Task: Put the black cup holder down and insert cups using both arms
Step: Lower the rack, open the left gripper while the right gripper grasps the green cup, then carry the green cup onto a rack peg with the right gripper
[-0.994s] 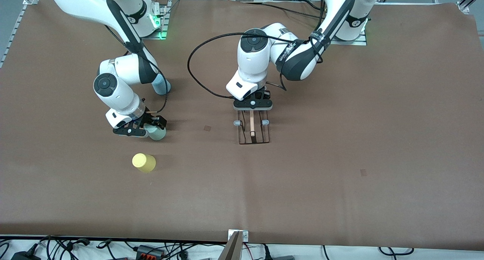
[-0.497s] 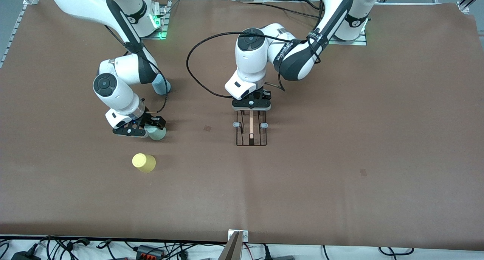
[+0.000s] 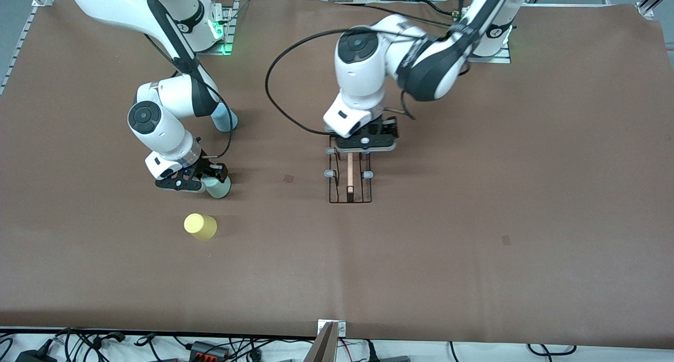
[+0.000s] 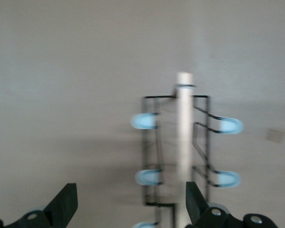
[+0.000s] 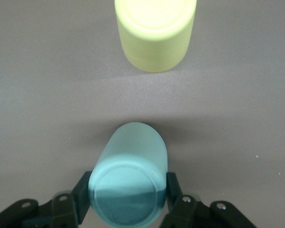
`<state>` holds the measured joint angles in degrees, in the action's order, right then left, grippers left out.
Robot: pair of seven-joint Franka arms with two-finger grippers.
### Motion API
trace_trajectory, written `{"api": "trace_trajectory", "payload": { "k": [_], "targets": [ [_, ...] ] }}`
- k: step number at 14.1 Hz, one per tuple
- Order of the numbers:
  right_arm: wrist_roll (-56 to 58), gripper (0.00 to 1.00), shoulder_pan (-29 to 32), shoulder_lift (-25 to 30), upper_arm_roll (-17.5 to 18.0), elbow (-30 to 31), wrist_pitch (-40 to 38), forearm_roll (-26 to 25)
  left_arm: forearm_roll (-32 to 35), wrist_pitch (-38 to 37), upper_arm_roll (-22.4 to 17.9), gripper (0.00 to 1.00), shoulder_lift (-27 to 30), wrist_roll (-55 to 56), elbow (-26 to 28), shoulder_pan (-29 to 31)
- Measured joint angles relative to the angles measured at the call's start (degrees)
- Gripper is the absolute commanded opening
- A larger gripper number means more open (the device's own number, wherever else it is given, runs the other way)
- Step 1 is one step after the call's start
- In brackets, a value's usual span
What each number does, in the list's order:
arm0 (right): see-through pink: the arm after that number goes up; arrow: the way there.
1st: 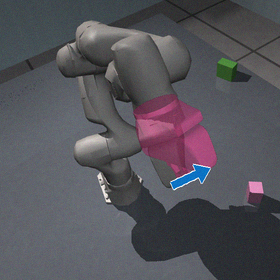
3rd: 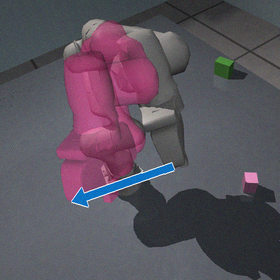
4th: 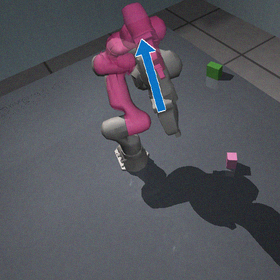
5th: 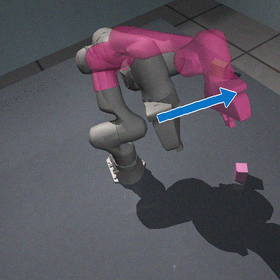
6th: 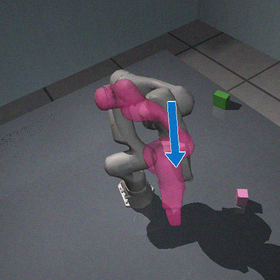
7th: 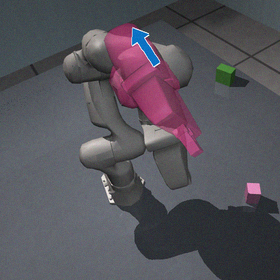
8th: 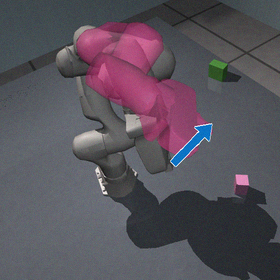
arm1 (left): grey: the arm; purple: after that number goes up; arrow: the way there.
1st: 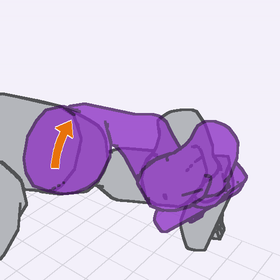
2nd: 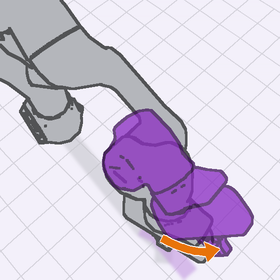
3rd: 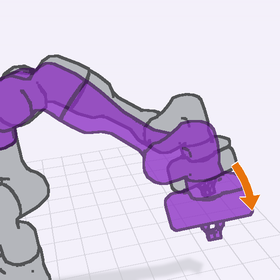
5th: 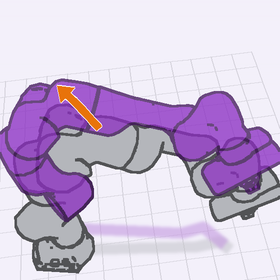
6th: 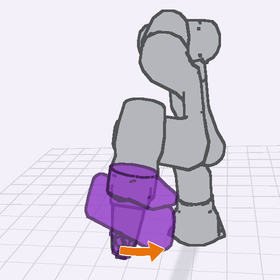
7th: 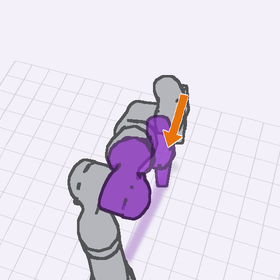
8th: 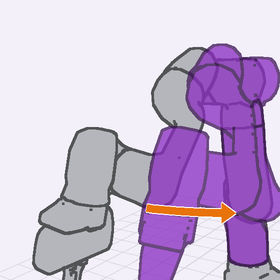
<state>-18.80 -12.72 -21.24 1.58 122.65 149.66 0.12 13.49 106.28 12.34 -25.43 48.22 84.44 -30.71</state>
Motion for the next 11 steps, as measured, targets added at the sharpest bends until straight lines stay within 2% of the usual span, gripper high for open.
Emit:
{"api": "trace_trajectory", "payload": {
  "k": [2,5,8,11],
  "targets": [
    [0.0,0.12,0.0,1.3,0.0,-1.1,-2.9,-0.2,0.0,-4.7,-0.1,1.0,2.1,-5.0,-1.0,3.7],
    [-1.2,0.12,-0.2,6.3,0.5,-5.0,-15.5,-0.2,0.0,-9.9,-0.3,1.0,5.1,-16.0,-1.2,10.3],
    [-8.9,0.12,-1.4,12.6,3.8,-6.5,-24.7,0.0,0.0,-13.1,-0.4,1.0,7.2,-27.4,-1.2,17.0],
    [-21.4,0.12,-4.8,15.7,8.8,-7.1,-26.8,0.1,-0.1,-14.3,-0.5,1.0,9.3,-39.0,-1.3,24.6]
  ]
}}
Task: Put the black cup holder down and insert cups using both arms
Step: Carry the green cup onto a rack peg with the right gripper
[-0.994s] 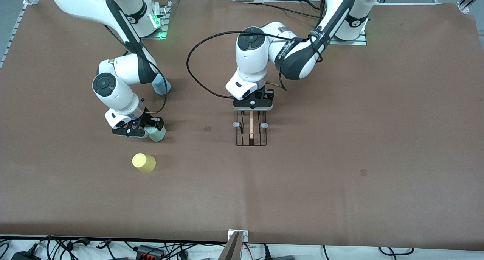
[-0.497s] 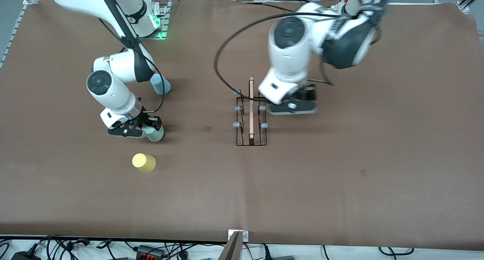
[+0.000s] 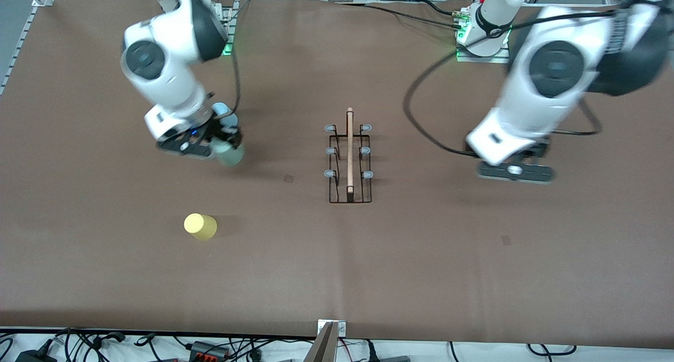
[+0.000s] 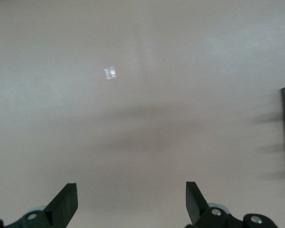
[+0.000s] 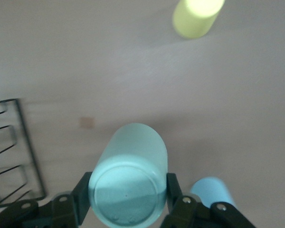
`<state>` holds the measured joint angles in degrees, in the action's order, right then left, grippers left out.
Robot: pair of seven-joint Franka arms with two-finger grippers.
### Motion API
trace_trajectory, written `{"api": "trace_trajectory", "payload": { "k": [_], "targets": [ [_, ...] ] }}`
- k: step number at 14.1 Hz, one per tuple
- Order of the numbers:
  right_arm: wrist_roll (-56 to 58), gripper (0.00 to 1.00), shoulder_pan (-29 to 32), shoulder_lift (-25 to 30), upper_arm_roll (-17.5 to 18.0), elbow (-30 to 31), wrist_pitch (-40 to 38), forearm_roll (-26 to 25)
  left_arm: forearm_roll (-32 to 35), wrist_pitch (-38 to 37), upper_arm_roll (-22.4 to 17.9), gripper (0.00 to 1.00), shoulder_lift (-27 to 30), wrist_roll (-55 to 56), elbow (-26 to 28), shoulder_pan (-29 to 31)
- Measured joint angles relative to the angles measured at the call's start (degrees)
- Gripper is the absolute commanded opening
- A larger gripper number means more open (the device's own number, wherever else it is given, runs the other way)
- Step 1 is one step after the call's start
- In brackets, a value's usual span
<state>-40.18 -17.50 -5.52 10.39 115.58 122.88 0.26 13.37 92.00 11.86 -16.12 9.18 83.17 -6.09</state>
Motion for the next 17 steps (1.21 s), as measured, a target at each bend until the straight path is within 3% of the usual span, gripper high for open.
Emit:
{"api": "trace_trajectory", "payload": {
  "k": [4,7,10,13,15,17],
  "targets": [
    [-17.6,0.12,-3.6,-0.6,7.5,-2.8,-0.4,0.0,-6.8,-5.2,0.0,1.0,2.8,-8.2,0.0,9.2],
    [-25.4,0.12,-9.0,-3.2,8.0,-4.6,2.7,-0.8,-11.2,-13.8,0.0,1.0,4.7,-8.6,-0.6,12.7],
    [-30.3,0.12,-12.0,-6.1,8.0,-4.8,6.4,-4.4,-14.1,-15.8,-0.3,1.0,5.3,-8.8,-1.2,14.9],
    [-31.3,0.12,-12.4,-7.7,7.9,-5.0,8.4,-5.6,-14.0,-11.1,-3.2,1.0,6.4,-8.8,-0.2,14.3],
    [-31.5,0.12,-12.9,-8.2,7.9,-5.2,9.7,-5.6,-14.0,-2.2,-7.1,1.0,9.5,-8.8,3.9,11.2],
    [-31.6,0.12,-13.4,-8.5,7.9,-5.3,10.4,-5.9,-14.0,2.0,-9.4,1.0,12.8,-8.8,7.4,7.9]
  ]
}}
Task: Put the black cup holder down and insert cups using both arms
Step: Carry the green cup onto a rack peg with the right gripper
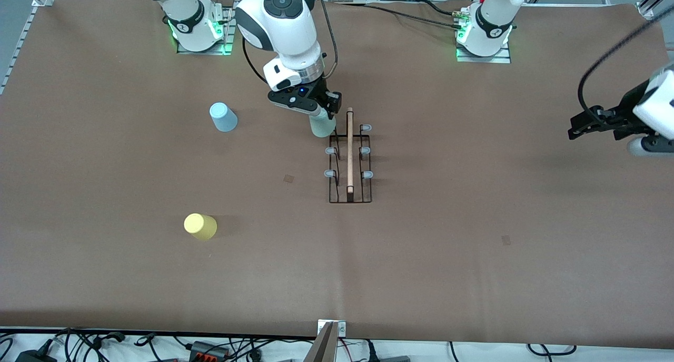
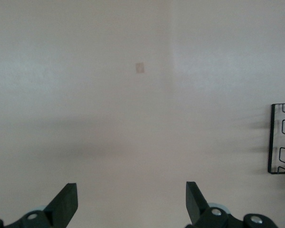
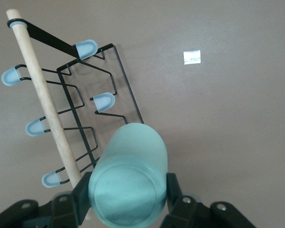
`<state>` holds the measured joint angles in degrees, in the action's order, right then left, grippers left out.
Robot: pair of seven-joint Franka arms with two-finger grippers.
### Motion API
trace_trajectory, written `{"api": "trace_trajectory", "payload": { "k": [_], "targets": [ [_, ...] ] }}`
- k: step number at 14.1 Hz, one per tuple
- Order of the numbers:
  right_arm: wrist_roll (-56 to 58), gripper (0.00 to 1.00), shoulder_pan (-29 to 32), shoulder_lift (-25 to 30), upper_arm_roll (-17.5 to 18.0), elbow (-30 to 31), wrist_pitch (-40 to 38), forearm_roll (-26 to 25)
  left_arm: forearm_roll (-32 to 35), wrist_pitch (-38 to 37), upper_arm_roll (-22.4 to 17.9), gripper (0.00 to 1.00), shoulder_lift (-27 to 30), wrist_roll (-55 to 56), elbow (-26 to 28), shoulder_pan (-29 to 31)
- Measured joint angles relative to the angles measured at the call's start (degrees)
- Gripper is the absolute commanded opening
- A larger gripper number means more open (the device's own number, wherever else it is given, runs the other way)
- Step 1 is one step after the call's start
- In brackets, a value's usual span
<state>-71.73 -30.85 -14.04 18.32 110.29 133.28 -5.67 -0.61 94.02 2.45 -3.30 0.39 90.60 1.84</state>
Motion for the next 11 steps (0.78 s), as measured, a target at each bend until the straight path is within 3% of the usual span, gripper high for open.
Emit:
{"api": "trace_trajectory", "payload": {
  "k": [6,7,10,11],
  "targets": [
    [-1.3,0.14,-1.8,-2.5,0.0,0.0,1.3,-2.6,0.1,1.1,-0.6,1.0,5.2,0.0,5.5,-1.1],
    [-1.5,0.23,-2.0,-3.0,0.0,0.0,1.7,-3.0,0.1,1.1,-0.5,1.0,5.2,0.0,5.5,-1.2],
    [-1.5,0.65,-2.2,-4.0,0.0,0.0,2.8,-3.2,0.1,1.1,-0.4,1.0,5.2,0.0,5.4,-1.3],
    [-1.5,0.72,-2.2,-4.3,0.0,0.0,2.9,-3.2,0.1,1.1,-0.4,1.0,5.2,0.0,5.4,-1.2]
  ]
}}
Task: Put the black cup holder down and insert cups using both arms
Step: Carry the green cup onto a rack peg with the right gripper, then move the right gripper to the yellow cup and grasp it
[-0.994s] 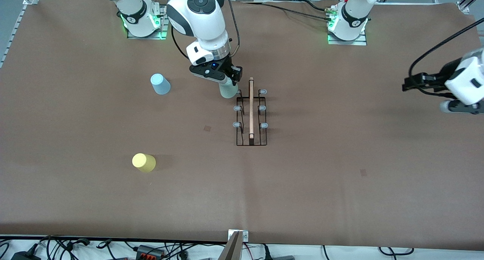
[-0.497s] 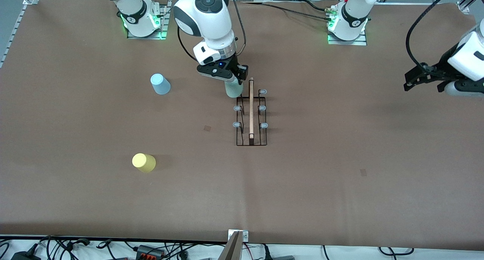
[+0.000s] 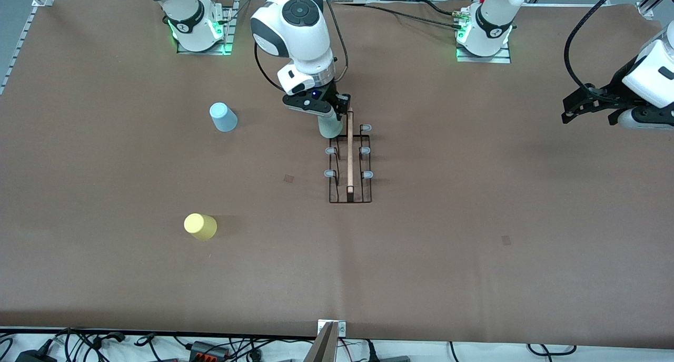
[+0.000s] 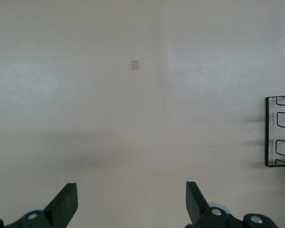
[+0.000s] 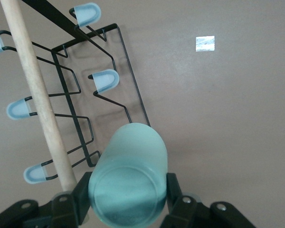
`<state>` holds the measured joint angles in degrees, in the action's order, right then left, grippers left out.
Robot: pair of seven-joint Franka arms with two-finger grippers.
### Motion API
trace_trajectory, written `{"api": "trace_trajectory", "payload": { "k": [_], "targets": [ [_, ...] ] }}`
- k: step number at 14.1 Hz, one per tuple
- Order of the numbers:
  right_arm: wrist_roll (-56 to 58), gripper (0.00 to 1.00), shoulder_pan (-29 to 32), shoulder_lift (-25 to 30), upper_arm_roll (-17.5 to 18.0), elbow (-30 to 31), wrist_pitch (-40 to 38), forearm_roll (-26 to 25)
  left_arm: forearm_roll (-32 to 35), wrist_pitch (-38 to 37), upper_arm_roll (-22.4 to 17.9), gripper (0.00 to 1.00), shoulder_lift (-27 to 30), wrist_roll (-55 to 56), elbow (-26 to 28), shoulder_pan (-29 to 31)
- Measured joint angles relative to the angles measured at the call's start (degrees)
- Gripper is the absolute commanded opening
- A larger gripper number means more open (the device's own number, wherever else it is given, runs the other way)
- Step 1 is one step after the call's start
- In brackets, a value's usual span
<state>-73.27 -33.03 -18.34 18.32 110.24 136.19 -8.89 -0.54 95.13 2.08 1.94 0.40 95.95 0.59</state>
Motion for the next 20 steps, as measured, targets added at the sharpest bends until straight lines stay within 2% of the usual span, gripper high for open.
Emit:
{"api": "trace_trajectory", "payload": {
  "k": [1,3,9,11,16,20],
  "targets": [
    [0.0,0.88,0.0,-0.3,0.0,0.0,0.2,-0.1,0.0,0.0,0.0,1.0,0.0,0.0,0.0,0.0],
    [0.0,1.0,0.0,-0.7,0.0,0.0,0.5,-0.5,0.0,0.0,0.0,1.0,0.0,0.0,0.0,0.0],
    [0.0,1.0,0.2,-0.3,-0.6,-0.9,0.4,-0.7,0.0,0.0,0.1,1.0,0.0,-0.1,-0.6,-0.4],
    [2.0,1.0,1.7,1.1,-1.0,-1.2,-2.2,-1.0,0.0,0.0,0.1,1.0,-0.4,-0.1,-1.6,-0.5],
    [25.4,1.0,14.2,5.2,-1.6,-1.3,-11.3,-1.1,0.0,0.0,0.1,1.0,-1.6,-0.1,-3.1,-0.7],
    [45.4,1.0,23.5,5.7,-2.9,-1.2,-13.9,-1.1,0.0,0.0,0.1,1.0,-1.7,-0.1,-3.2,-0.7]
  ]
}}
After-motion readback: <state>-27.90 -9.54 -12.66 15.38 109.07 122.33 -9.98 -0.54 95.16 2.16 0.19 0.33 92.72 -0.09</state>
